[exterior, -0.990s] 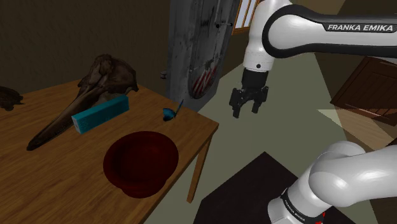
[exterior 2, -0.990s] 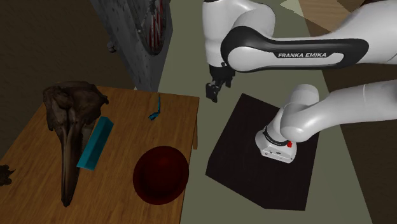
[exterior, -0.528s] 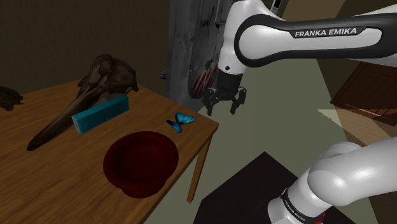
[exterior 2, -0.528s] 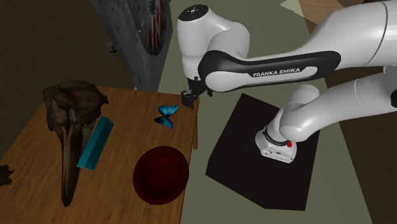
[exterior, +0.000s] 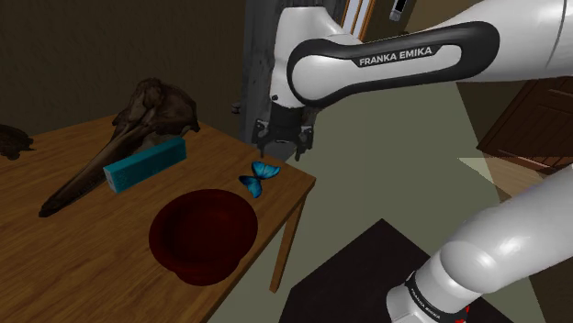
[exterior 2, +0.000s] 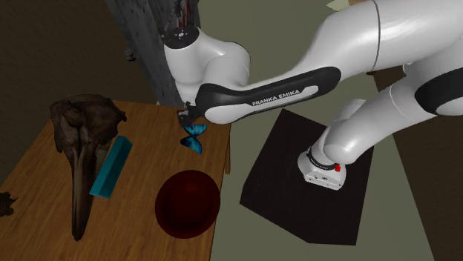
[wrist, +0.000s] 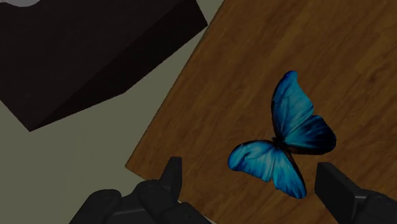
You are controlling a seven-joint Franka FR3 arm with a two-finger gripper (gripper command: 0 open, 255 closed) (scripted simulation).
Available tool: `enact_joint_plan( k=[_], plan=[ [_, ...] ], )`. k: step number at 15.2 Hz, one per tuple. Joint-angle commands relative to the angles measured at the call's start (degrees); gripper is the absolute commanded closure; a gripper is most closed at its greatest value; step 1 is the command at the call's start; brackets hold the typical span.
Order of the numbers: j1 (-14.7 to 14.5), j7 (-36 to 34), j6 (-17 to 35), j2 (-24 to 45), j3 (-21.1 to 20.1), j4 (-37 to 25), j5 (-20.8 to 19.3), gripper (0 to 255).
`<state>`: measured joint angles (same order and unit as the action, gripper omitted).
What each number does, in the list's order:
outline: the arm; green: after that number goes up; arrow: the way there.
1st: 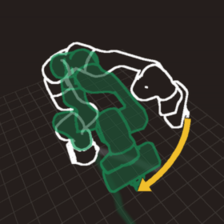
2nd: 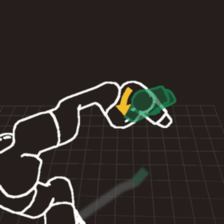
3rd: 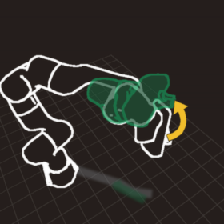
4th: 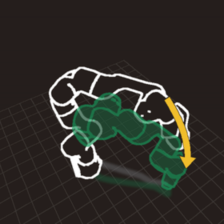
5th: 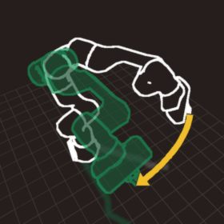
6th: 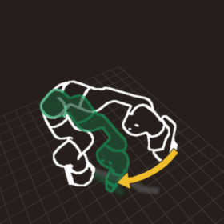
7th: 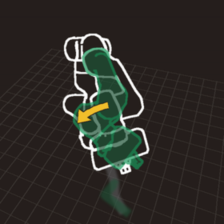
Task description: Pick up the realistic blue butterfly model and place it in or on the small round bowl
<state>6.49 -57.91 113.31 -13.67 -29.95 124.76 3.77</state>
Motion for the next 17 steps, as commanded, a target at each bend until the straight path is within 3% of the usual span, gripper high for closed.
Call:
enact_joint_plan(
  k=[1,6,17],
  plan=[
    [1.2,-6.7,1.6,4.9,-2.1,-3.8,-3.8,0],
    [1.5,-22.8,2.1,17.2,-4.8,-14.5,-15.4,0],
    [1.2,-24.8,7.1,20.1,-4.1,-11.7,-18.0,0]
  ],
)
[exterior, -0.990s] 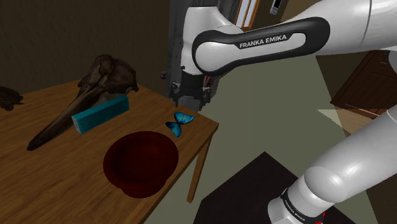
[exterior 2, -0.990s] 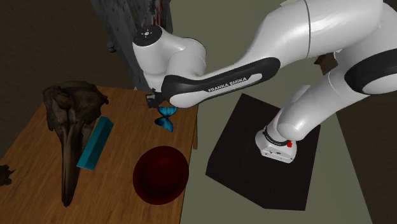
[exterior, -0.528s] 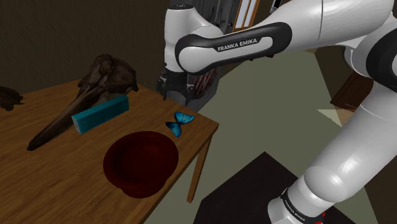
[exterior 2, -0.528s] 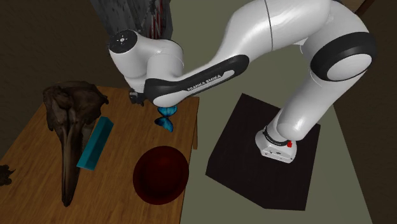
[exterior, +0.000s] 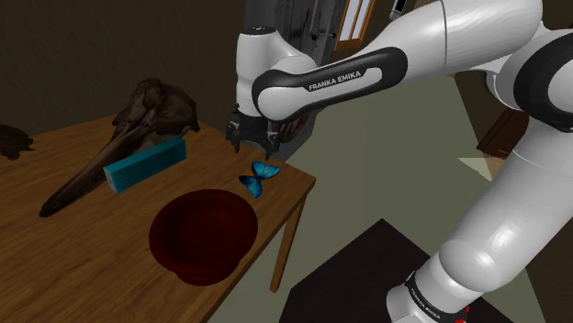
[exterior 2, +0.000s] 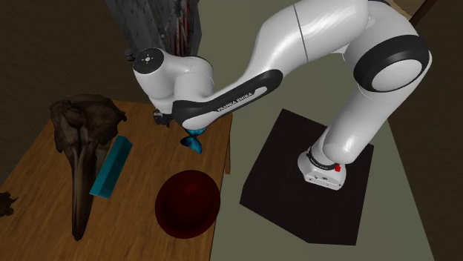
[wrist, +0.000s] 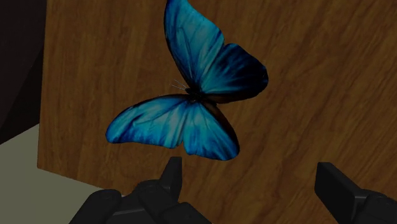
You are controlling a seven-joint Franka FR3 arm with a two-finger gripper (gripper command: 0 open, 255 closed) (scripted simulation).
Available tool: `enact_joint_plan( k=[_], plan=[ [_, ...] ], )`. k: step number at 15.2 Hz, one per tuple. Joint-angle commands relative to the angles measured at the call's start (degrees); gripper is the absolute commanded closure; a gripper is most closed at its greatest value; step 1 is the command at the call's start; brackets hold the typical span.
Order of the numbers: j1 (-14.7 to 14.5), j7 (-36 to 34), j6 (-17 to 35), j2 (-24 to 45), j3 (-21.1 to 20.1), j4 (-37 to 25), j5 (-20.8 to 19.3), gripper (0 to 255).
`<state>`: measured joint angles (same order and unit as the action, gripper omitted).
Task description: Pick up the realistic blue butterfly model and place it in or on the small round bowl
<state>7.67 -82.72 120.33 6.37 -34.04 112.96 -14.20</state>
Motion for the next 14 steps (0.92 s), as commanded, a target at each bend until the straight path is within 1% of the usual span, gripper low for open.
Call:
enact_joint_plan(
  k=[1,5,6,14],
  plan=[
    [0.0,0.0,0.1,0.0,0.0,0.1,0.0,0],
    [0.0,0.0,0.1,0.0,0.0,0.1,0.0,0],
    [0.0,0.0,0.1,0.0,0.0,0.1,0.0,255],
    [0.0,0.0,0.1,0.0,0.0,0.1,0.0,255]
  ],
)
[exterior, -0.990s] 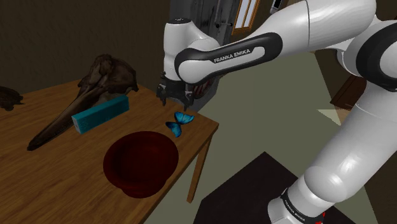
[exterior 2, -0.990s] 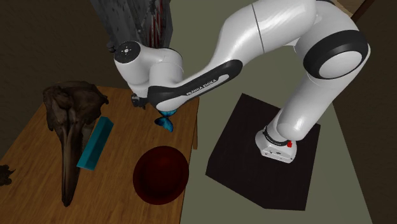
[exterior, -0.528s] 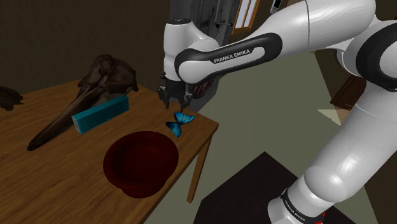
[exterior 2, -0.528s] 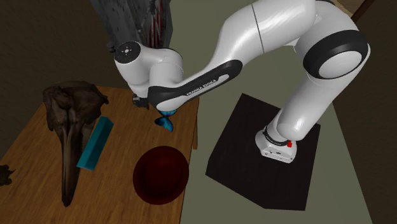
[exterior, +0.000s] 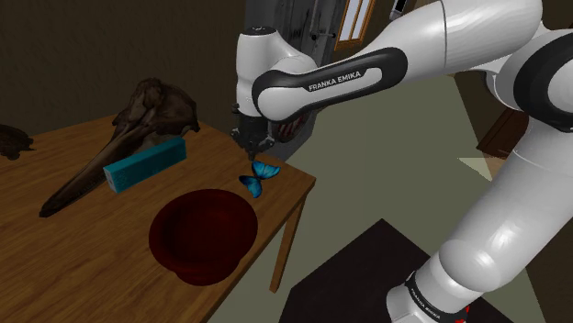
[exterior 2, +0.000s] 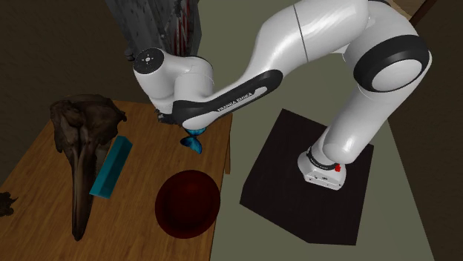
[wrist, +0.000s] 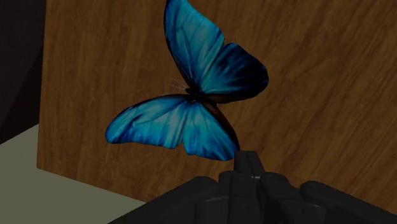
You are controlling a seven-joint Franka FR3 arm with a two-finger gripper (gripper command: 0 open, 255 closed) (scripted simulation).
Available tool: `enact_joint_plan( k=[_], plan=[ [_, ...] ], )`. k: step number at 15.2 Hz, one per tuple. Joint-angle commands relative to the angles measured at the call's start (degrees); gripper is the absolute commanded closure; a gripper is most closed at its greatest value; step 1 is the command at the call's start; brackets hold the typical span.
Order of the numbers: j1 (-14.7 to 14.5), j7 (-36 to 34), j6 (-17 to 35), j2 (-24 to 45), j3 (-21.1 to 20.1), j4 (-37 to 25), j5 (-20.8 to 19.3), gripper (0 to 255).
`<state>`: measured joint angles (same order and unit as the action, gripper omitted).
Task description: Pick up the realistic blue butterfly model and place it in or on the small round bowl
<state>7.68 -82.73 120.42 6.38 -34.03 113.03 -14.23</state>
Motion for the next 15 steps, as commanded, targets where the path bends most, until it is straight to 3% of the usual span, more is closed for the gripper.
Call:
enact_joint_plan(
  k=[1,2,8,15],
  plan=[
    [0.0,0.0,0.0,0.0,0.0,0.0,0.0,255],
    [0.0,0.0,0.0,0.0,0.0,0.0,0.0,0],
    [-0.8,18.8,-5.1,-3.3,-3.7,3.2,7.6,0],
    [-1.0,17.5,0.0,-1.1,-3.4,6.6,5.7,0]
  ],
)
